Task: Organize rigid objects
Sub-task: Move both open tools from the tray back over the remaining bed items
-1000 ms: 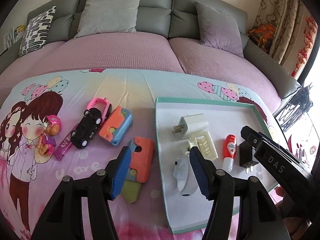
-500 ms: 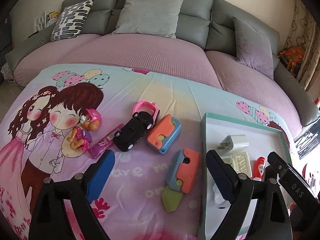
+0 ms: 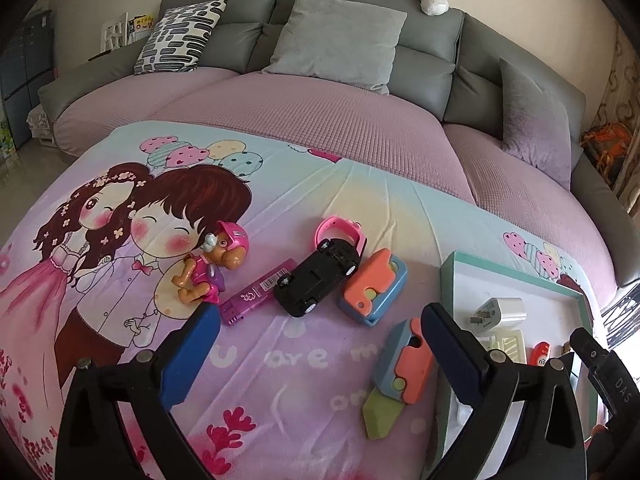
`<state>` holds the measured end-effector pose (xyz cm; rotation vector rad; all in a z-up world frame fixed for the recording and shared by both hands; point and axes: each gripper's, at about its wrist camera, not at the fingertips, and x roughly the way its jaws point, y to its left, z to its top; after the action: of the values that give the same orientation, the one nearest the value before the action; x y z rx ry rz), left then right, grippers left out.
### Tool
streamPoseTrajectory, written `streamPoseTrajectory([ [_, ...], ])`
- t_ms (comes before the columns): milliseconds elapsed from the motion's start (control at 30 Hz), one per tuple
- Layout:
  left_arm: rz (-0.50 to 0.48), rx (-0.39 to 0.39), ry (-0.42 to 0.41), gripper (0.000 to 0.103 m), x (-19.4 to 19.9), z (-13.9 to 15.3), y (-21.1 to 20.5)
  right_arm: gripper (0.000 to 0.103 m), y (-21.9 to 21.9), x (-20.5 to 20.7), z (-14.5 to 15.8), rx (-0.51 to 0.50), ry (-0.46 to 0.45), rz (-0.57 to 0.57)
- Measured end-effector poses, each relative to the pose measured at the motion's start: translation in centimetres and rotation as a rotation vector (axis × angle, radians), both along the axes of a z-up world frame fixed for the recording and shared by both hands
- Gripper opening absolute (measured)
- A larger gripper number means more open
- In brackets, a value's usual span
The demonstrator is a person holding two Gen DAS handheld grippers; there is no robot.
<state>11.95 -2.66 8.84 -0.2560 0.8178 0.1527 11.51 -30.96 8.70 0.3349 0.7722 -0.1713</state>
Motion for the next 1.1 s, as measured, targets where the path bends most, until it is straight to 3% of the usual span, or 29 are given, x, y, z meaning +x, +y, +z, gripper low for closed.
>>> streamPoseTrajectory([
  [267, 0.061, -0.019, -0.041, 0.100, -0.6, 0.6, 2.6, 0.103, 0.8, -0.2, 0.8, 0.028, -0.051, 0.006],
  [633, 0.230, -0.008, -0.114, 0.100, -2.8, 1.3, 9.2, 0.103, 9.4, 0.9, 1.0, 0.002, -0.075, 0.233],
  [800, 0.262, -0.001, -0.089, 0.100, -3.1, 0.8, 11.1, 0.103, 13.1, 1.2, 0.3, 0.011, -0.067, 0.337],
  [1100, 0.222, -0.016, -0.003, 0.101, -2.5, -1.0, 11.5, 0.083, 16.5, 1.7, -2.1, -0.005, 0.038, 0.437],
])
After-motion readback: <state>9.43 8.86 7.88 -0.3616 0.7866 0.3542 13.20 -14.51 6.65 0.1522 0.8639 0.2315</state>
